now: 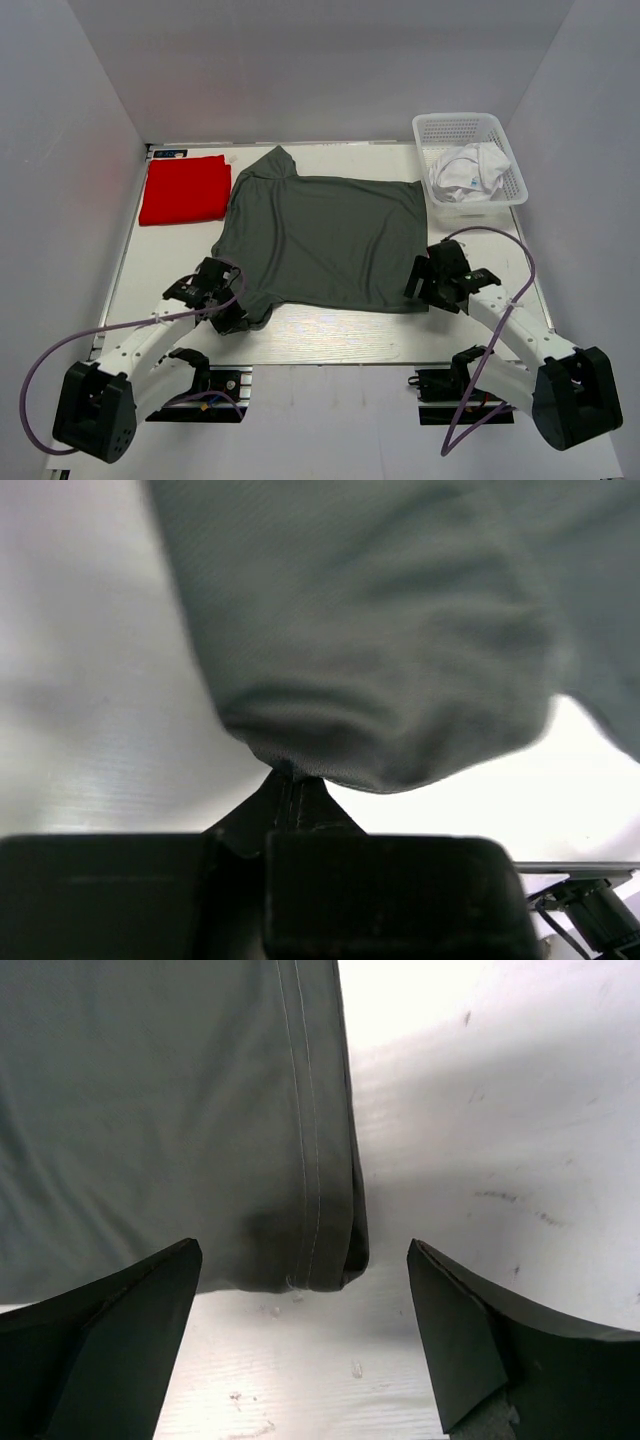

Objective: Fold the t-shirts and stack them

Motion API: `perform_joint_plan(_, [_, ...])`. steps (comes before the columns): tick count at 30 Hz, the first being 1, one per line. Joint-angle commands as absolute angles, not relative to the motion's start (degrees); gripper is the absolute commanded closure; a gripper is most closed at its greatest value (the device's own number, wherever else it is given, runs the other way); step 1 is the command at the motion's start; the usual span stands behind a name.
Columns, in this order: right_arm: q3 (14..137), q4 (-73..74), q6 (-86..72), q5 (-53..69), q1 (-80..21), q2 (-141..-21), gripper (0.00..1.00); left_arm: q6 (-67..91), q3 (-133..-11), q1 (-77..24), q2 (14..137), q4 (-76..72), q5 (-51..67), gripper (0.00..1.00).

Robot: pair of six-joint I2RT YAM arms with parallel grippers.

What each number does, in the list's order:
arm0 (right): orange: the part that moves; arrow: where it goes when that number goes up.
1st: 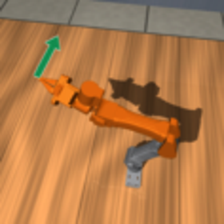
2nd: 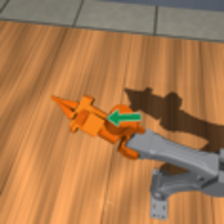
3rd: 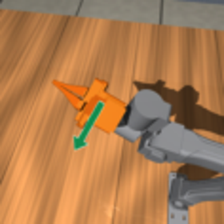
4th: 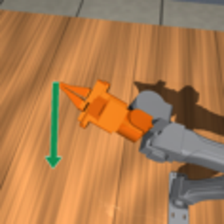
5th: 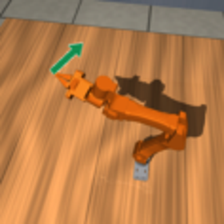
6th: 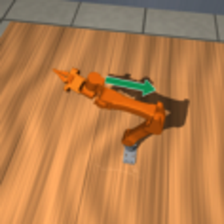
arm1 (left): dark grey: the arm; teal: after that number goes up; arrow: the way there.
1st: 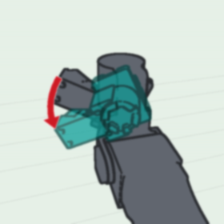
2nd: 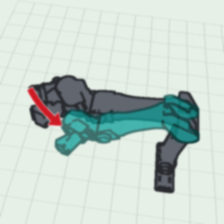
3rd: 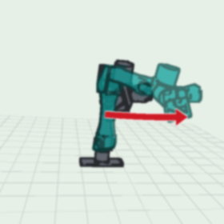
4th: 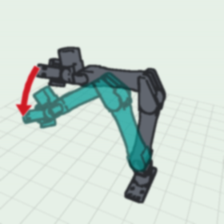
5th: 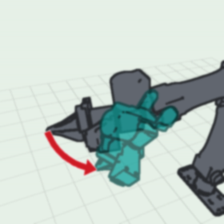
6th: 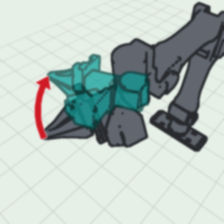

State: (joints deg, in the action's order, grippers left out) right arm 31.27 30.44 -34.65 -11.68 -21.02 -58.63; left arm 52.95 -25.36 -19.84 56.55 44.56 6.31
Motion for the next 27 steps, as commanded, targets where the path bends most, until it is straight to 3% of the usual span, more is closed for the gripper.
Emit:
perform_joint_plan(1, [30.15,29.10,-36.74,-7.48,-21.00,-59.32,0.12,49.15,-27.77,-20.04,52.40,40.44,4.30,1.00])
perform_joint_plan(3, [28.13,25.69,-36.65,-4.23,-21.01,-60.29,0.19,48.08,-28.30,-20.04,51.86,39.73,5.36,1.00])
perform_joint_plan(4, [27.86,25.14,-36.91,-3.00,-21.18,-60.47,0.32,46.68,-28.30,-20.04,51.86,38.07,6.49,1.00])
perform_joint_plan(8, [26.99,24.00,-37.53,-3.85,-21.18,-62.67,0.65,46.05,-27.69,-20.04,53.08,34.64,9.84,1.00])
perform_joint_plan(11, [26.72,23.73,-37.35,-6.32,-21.18,-62.75,0.73,45.53,-27.69,-20.04,53.61,32.53,10.46,1.00])
perform_joint_plan(12, [26.98,23.73,-37.18,-7.63,-21.18,-62.75,0.81,45.53,-28.21,-20.04,54.14,32.52,10.46,1.00])
perform_joint_plan(13, [27.42,23.90,-37.00,-8.69,-21.18,-62.67,0.98,45.53,-29.52,-20.04,54.14,33.13,8.81,1.00])
perform_joint_plan(20, [32.34,24.34,-34.54,-7.65,-21.18,-61.87,1.00,43.16,-35.85,-20.04,52.73,29.81,2.73,1.00])
perform_joint_plan(27, [41.65,25.05,-32.34,-9.75,-20.92,-66.27,1.00,39.38,-46.12,-18.90,63.43,25.93,-2.53,1.00])
